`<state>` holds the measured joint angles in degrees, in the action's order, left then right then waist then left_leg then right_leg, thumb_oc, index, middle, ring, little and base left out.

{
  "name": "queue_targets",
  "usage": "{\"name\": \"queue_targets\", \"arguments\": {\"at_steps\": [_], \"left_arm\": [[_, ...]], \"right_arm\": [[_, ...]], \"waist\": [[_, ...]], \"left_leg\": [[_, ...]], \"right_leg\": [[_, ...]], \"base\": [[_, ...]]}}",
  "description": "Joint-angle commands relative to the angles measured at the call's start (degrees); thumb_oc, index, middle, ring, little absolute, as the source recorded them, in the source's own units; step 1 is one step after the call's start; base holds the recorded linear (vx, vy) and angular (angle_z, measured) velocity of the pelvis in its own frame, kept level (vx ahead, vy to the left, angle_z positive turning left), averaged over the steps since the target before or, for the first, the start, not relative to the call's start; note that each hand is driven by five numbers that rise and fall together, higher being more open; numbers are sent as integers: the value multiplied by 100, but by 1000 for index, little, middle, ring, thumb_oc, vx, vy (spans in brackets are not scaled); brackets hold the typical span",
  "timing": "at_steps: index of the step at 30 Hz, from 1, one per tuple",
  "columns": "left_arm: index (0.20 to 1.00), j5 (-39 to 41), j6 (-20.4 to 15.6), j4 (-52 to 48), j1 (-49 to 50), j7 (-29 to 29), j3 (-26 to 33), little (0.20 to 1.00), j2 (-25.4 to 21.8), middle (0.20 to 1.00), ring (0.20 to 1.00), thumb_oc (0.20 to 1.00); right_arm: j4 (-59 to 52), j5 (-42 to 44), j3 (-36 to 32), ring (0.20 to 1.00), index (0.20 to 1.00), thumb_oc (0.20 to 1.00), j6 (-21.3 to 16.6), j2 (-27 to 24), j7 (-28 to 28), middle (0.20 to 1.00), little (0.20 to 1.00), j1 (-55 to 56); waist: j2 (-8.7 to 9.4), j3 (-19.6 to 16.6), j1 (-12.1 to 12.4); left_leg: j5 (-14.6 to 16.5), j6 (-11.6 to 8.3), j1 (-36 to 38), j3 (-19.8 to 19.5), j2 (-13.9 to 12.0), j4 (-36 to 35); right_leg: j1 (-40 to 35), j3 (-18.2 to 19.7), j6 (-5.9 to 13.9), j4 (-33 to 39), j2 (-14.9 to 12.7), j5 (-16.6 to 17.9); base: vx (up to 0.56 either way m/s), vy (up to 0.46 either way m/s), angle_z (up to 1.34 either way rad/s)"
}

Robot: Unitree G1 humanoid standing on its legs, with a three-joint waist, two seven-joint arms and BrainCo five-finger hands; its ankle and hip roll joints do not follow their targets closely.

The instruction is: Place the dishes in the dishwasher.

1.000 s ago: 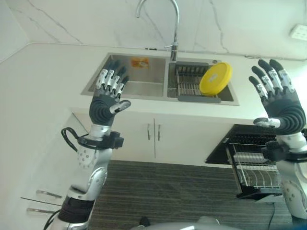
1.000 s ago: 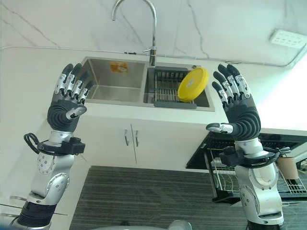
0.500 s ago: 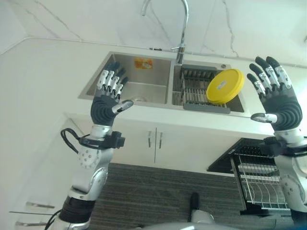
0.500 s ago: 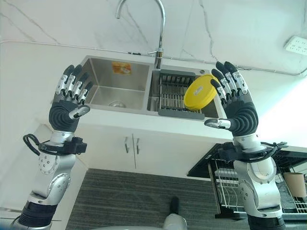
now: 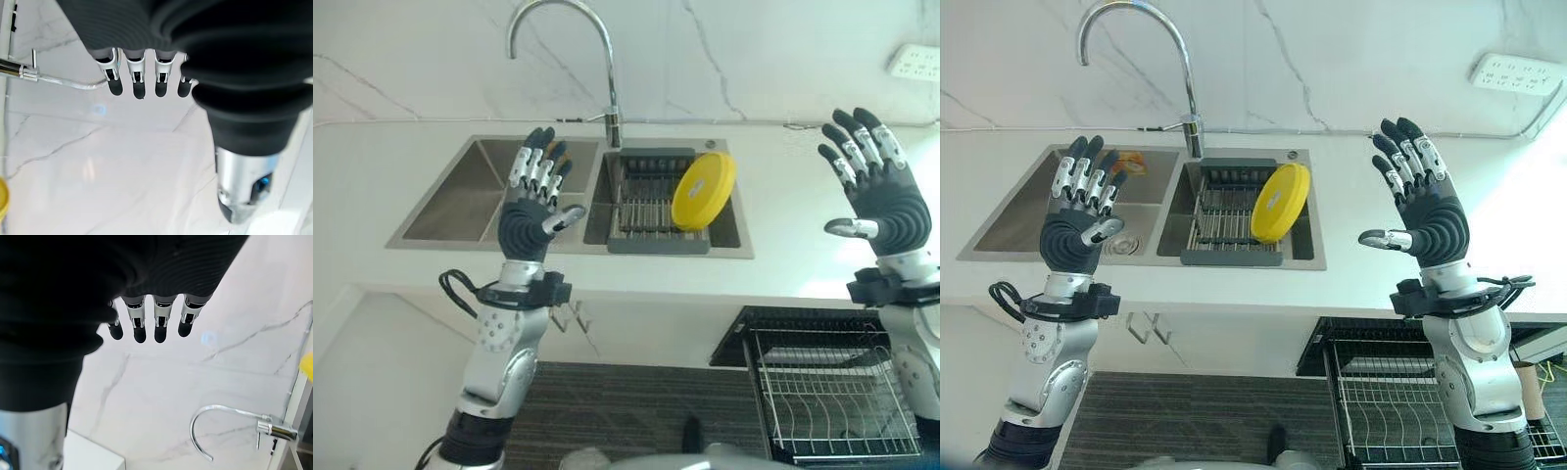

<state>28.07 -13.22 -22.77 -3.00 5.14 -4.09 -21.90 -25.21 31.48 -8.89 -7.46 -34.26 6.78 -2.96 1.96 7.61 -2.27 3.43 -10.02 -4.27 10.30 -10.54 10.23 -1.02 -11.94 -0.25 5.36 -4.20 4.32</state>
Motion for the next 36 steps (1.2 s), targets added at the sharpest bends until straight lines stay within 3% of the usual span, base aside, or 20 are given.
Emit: {"name": "queue_targets", "arguments": {"at_steps": [1, 3, 5, 11, 16, 19, 22, 24, 26, 29, 32, 33, 34, 36], "left_arm": [[1000, 10, -395, -243, -86, -99, 121, 1000, -199, 1000, 1000, 1000], [1000, 69, -549, -97, -155, -77, 42, 1000, -201, 1000, 1000, 1000], [1000, 61, -620, 6, -136, -103, 87, 1000, -236, 1000, 1000, 1000], [1000, 96, -516, -25, -220, -130, 209, 1000, -329, 1000, 1000, 1000], [1000, 167, -386, -56, -290, -172, 221, 1000, -349, 1000, 1000, 1000], [1000, 77, -363, -94, -209, -201, 211, 1000, -368, 1000, 1000, 1000], [1000, -82, -424, -119, -150, -82, 255, 1000, -442, 1000, 1000, 1000], [1000, -143, -393, -154, -189, 6, 237, 1000, -477, 1000, 1000, 1000], [1000, -131, -345, -159, -230, 14, 214, 1000, -471, 1000, 1000, 1000], [1000, -152, -270, -104, -203, -58, 156, 1000, -426, 1000, 1000, 1000], [1000, -121, -313, -81, -173, -304, 114, 1000, -433, 1000, 1000, 1000], [1000, -93, -326, -93, -172, -338, 103, 1000, -418, 1000, 1000, 1000], [1000, -92, -376, -124, -154, -355, 86, 1000, -400, 1000, 1000, 1000], [1000, -38, -501, -122, -225, -207, 66, 1000, -435, 1000, 1000, 1000]], "right_arm": [[-324, -343, 22, 1000, 1000, 1000, -159, -17, -257, 1000, 1000, -237], [-232, -307, 31, 1000, 1000, 1000, -301, -95, -361, 1000, 1000, -272], [-217, -142, -88, 1000, 1000, 1000, -322, -119, -267, 1000, 1000, -181], [-333, 2, -236, 1000, 1000, 1000, -101, 68, -297, 1000, 1000, 71], [-252, -240, -213, 1000, 1000, 1000, -56, 153, -670, 1000, 1000, -78], [-236, -167, -206, 1000, 1000, 1000, 9, 259, -754, 1000, 1000, -109], [-163, -108, -57, 1000, 1000, 1000, -26, 299, -567, 1000, 1000, -266], [-93, -26, 42, 1000, 1000, 1000, -155, 197, -499, 1000, 1000, -458], [-43, -22, 102, 1000, 1000, 1000, -286, 125, -505, 1000, 1000, -567], [-33, 162, 293, 1000, 1000, 1000, -132, 50, -404, 1000, 1000, -774], [49, 448, 242, 1000, 1000, 1000, 129, 11, -424, 1000, 1000, -833], [67, 379, 236, 1000, 1000, 1000, 146, 17, -415, 1000, 1000, -841], [81, 220, 234, 1000, 1000, 1000, 167, -5, -434, 1000, 1000, -859], [158, 263, 397, 1000, 1000, 1000, 194, -79, -371, 1000, 1000, -1098]], "waist": [[-100, -97, -33], [-119, -81, -69], [-129, -126, -139], [-125, -233, -178], [-91, -230, -107], [-65, -197, -62], [-27, -166, 104], [-6, -176, 202], [10, -191, 239], [29, -281, 268], [46, -256, 220], [71, -211, 253], [67, -135, 335], [13, -33, 358]], "left_leg": [[-1200, 120, 421, 360, -164, -1523], [-1234, 109, 297, 234, -254, -1523], [-996, 157, 452, 395, -180, -1523], [-712, 322, 740, 428, 74, -1523], [-603, 439, 770, 403, 207, -1523], [-554, 564, 803, 388, 258, -1523], [-545, 491, 874, 676, 101, -1523], [-555, 458, 911, 787, 28, -1523], [-556, 445, 918, 794, 12, -1523], [-620, 365, 931, 896, -90, -1523], [-651, 243, 1056, 867, -5, -1304], [-620, 212, 924, 733, 37, -1031], [-600, 193, 570, 238, 120, -769], [-803, 170, 376, -108, 26, -1224]], "right_leg": [[-473, -114, 772, -36, -226, -278], [-536, -178, 781, -36, -311, -315], [-570, -281, 839, -36, -442, -310], [-584, -541, 1052, -36, -731, -168], [-601, -696, 1127, -44, -840, -100], [-511, -671, 1119, -510, -907, -98], [-444, -1234, 1163, -524, -1063, 18], [-558, -1400, 1148, -218, -1003, -1], [-610, -1386, 1123, -62, -925, -1], [-573, -1281, 1058, -36, -804, -90], [-536, -883, 882, -36, -550, -190], [-545, -797, 853, -36, -549, -193], [-561, -565, 829, -36, -503, -223], [-467, -229, 890, -36, -519, -217]], "base": [[108, 290, -24], [84, 290, -4], [71, 196, -20], [66, 167, -22], [50, 102, 6], [60, 80, -5], [4, -90, -28], [37, -202, -57], [42, -224, -28], [104, -335, -11], [104, -213, -11], [38, -98, -24], [16, -22, -35], [-18, 94, -46]]}}
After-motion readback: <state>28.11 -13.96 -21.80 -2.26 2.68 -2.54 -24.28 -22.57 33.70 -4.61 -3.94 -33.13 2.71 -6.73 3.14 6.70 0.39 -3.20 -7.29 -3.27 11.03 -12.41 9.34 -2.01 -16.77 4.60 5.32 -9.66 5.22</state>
